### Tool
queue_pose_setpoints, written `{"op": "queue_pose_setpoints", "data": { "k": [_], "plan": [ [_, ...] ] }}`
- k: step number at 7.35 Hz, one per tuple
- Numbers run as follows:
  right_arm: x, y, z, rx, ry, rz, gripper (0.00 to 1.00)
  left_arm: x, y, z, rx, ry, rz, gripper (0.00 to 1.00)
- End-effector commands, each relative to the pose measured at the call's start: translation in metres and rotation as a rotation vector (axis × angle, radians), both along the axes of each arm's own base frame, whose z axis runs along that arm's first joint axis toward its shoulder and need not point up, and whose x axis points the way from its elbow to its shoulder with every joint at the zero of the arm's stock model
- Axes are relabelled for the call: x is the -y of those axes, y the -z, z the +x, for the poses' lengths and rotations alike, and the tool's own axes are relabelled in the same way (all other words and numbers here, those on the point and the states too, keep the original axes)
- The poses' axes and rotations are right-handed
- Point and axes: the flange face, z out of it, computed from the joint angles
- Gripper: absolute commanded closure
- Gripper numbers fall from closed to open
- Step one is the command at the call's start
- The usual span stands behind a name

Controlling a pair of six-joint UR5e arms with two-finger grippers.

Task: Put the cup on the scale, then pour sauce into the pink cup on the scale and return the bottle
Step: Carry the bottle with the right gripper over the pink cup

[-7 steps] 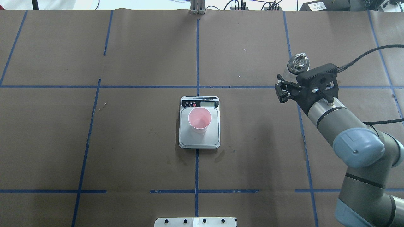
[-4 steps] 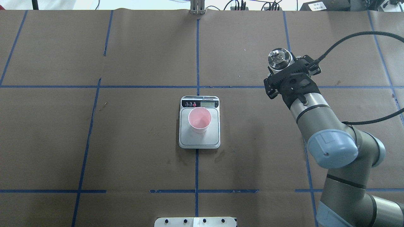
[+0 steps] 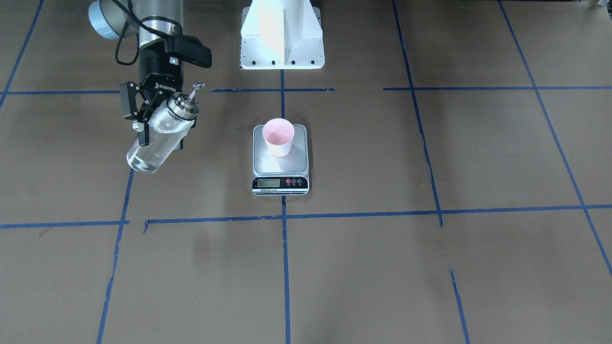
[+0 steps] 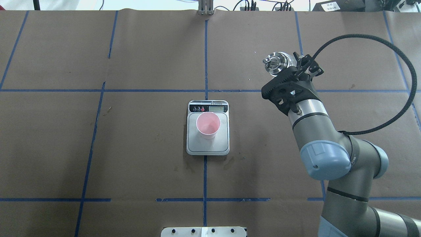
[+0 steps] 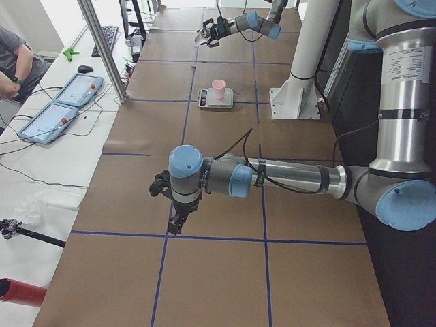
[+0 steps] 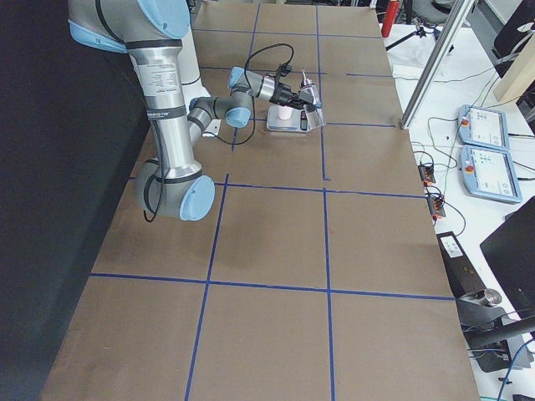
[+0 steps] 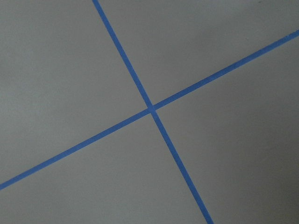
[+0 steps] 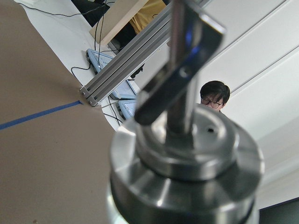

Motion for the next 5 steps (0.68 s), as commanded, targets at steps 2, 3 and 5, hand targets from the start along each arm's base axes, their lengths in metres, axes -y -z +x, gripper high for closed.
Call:
{"op": "queue_pose_setpoints", "data": {
  "k": [2,3,5],
  "plan": [
    [-0.026,-0.016,-0.063,-0.159,-0.029,0.036,1.00,0.001,-0.013,-0.002,0.019,0.003,-0.024,0.00],
    [-0.034,-0.021,-0.090,-0.201,-0.036,0.050,1.00,0.002,-0.013,-0.002,0.019,0.003,-0.024,0.00],
    [-0.038,-0.038,-0.116,-0.273,-0.043,0.059,1.00,0.002,-0.015,-0.001,0.019,0.002,-0.029,0.00]
  ]
}}
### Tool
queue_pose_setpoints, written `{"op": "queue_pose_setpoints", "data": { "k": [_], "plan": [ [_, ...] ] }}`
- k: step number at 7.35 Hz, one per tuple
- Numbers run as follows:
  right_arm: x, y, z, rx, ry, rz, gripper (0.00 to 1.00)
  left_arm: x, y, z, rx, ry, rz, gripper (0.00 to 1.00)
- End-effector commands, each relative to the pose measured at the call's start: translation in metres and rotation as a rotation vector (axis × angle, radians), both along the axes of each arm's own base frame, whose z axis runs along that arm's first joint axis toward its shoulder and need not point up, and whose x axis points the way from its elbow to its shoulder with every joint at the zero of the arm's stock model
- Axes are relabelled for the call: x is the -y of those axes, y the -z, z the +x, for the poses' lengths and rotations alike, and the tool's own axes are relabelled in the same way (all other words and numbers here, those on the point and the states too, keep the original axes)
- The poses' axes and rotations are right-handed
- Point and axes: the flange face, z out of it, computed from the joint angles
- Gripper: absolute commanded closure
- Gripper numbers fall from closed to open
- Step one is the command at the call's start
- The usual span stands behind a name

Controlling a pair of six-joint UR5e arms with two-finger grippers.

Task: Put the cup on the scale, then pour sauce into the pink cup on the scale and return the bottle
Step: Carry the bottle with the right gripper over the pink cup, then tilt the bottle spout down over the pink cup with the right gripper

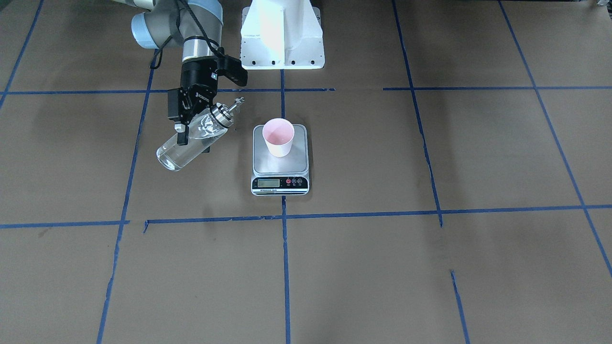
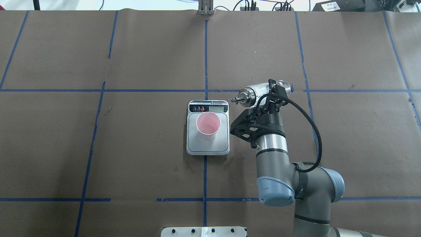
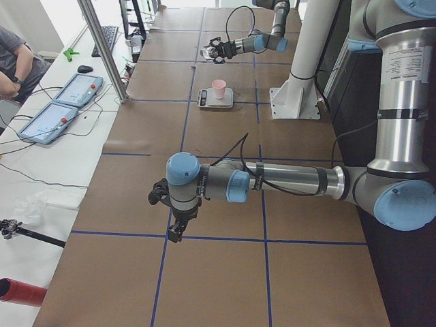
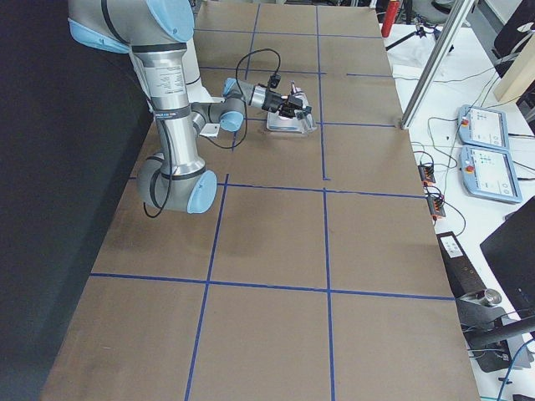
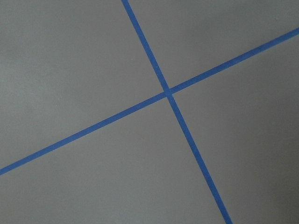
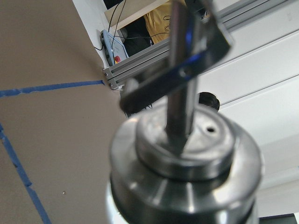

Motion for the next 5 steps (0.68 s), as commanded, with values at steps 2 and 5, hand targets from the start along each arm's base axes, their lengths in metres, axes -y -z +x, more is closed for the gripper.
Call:
{"op": "queue_pose_setpoints", "data": {
  "k": [2,5],
  "plan": [
    [0.000,-0.014,-0.028,-0.169,-0.009,0.033,1.00,0.007,-0.003,0.000,0.000,0.000,-0.007,0.00],
    [0.003,-0.007,-0.033,-0.333,-0.016,0.071,1.00,0.010,-0.003,0.000,0.000,0.000,-0.007,0.00]
  ]
}}
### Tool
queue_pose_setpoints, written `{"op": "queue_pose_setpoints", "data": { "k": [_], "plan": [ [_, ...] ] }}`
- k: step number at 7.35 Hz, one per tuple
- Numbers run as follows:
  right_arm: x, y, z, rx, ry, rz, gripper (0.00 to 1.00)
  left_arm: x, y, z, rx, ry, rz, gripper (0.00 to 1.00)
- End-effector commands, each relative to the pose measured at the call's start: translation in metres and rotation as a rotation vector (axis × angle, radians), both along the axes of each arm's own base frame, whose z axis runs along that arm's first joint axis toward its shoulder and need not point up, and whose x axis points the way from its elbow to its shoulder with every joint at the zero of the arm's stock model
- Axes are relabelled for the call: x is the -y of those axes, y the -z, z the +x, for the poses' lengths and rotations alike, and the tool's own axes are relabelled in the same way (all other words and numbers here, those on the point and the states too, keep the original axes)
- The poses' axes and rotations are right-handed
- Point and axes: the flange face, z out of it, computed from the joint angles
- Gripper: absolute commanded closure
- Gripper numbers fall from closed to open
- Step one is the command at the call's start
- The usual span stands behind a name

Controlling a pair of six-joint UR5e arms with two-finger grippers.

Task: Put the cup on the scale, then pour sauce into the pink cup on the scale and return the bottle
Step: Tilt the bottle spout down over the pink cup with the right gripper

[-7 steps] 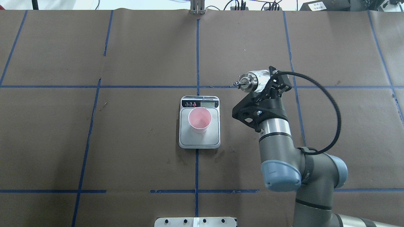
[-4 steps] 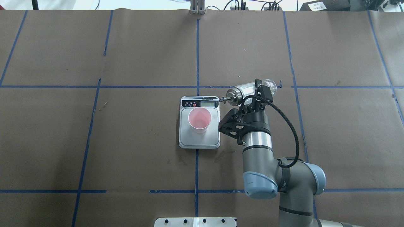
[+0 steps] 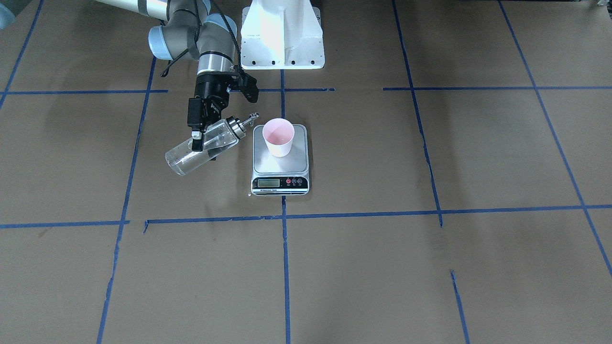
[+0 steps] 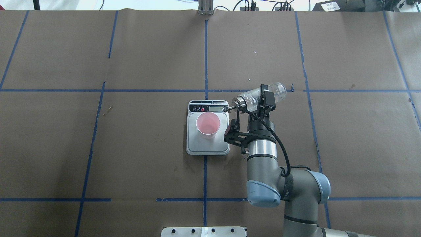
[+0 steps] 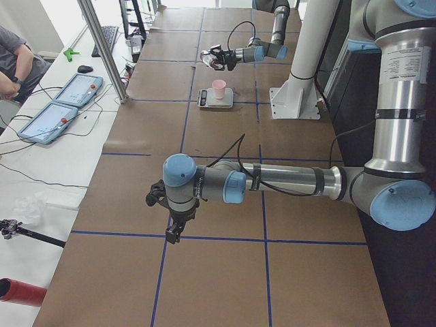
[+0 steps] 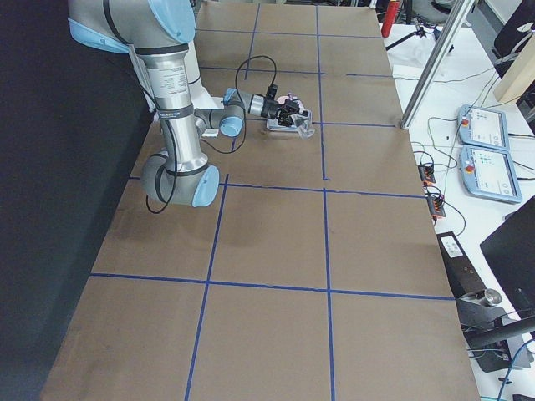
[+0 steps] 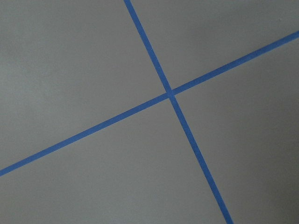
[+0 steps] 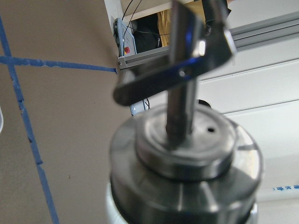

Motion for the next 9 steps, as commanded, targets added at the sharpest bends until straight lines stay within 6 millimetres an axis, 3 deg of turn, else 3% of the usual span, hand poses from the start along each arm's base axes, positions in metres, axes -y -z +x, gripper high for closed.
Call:
{"op": "queue_pose_setpoints", "data": {
  "k": [1,9],
  "plan": [
    [0.002,0.006,-0.004,-0.144,-0.007,0.030,1.00,0.003,0.001,0.000,0.001,0.000,0.002,0.00],
    [0.006,0.024,0.001,-0.536,-0.042,0.081,1.00,0.011,0.001,0.000,0.001,0.001,-0.002,0.00]
  ]
}}
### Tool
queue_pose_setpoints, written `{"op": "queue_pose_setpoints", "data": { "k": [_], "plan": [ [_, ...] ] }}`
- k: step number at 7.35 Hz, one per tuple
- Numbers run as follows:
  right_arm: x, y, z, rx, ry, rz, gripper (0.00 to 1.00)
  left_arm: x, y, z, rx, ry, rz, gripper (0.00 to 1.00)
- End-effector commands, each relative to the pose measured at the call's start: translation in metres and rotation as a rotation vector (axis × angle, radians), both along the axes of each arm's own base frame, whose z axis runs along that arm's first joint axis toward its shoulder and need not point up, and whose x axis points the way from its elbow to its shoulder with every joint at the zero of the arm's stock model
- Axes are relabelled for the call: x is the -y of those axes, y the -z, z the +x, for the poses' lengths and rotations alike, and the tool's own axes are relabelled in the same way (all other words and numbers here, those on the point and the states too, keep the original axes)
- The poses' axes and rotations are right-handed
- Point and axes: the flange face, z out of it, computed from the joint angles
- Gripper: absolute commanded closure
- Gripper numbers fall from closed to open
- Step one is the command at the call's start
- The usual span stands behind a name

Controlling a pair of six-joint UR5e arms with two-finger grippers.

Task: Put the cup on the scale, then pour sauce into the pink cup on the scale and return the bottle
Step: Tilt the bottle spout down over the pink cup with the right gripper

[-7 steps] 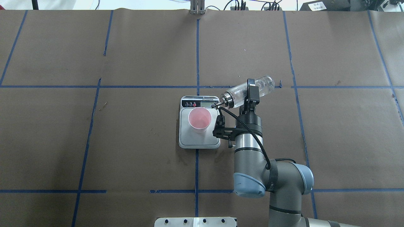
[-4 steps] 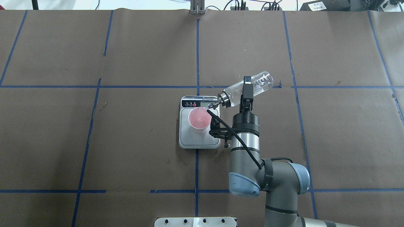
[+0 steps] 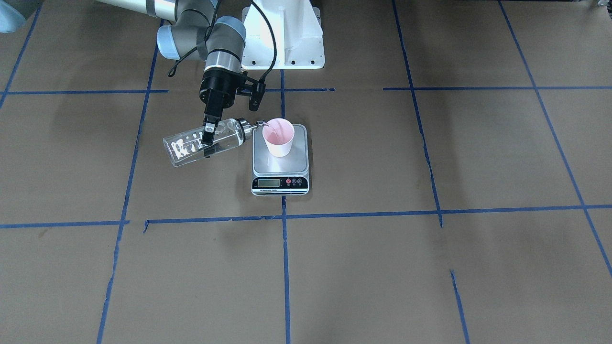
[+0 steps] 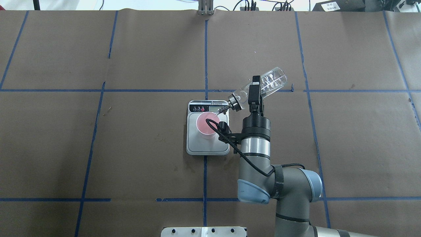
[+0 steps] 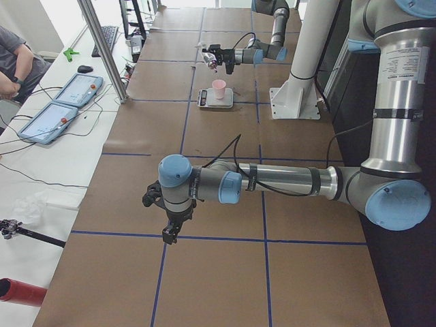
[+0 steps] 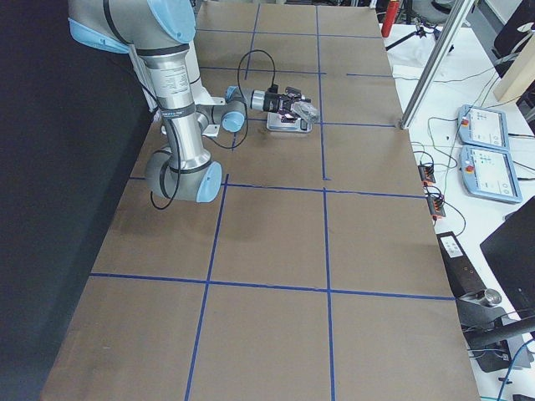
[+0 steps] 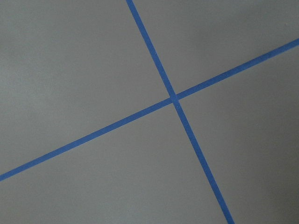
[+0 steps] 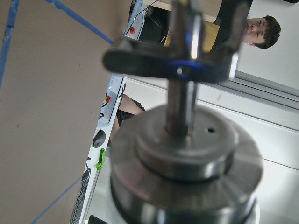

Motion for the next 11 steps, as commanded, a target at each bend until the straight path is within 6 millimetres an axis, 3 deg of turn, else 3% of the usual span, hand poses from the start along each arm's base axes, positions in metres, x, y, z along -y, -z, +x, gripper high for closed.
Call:
{"op": "queue_pose_setpoints", "data": {
  "k": [1,4,11],
  "plan": [
    [0.000,0.003,0.003,-0.085,-0.008,0.010,1.00,0.003,0.004,0.000,0.001,0.001,0.004,0.00],
    [-0.001,0.003,0.002,-0.030,-0.009,0.013,1.00,0.008,0.008,0.000,0.002,0.001,0.011,0.00],
    [-0.010,-0.010,-0.012,0.340,-0.017,0.009,1.00,0.018,0.019,0.000,0.002,0.002,0.012,0.00]
  ]
}}
